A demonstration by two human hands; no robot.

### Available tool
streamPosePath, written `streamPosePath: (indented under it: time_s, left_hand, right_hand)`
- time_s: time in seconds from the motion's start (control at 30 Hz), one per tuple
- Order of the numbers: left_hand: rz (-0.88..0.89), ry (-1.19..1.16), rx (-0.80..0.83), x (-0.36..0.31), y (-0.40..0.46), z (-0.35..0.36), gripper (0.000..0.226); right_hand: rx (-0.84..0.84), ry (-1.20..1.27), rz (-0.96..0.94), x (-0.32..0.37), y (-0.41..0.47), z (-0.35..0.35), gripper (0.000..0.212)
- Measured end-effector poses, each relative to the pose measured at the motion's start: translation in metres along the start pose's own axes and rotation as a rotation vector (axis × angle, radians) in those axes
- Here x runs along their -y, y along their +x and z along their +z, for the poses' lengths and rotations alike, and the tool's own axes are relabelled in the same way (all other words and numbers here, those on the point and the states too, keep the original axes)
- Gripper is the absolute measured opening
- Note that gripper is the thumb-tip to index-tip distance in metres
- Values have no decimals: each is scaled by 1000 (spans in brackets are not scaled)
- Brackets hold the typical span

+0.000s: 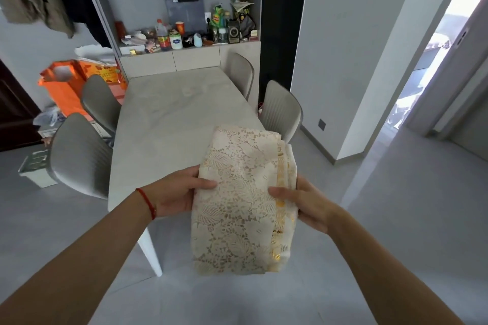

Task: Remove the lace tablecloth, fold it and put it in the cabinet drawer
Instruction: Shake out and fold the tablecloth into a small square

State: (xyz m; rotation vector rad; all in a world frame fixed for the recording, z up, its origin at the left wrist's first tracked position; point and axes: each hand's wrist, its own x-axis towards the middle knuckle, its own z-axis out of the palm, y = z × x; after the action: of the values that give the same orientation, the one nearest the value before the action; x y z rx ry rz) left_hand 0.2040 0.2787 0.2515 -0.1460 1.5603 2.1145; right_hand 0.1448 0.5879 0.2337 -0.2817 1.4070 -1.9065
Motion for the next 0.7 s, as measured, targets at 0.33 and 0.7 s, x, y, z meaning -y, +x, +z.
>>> streamPosePath:
  time_s: [0.33,0.7]
  left_hand:
    - [302,-82,-91,-3,4,14,51]
    - [444,13,-12,-24,21,19,44]
  right_hand:
    - [-84,-54,-267,27,2,2,31]
    - [-67,248,37,22,2,-13,60]
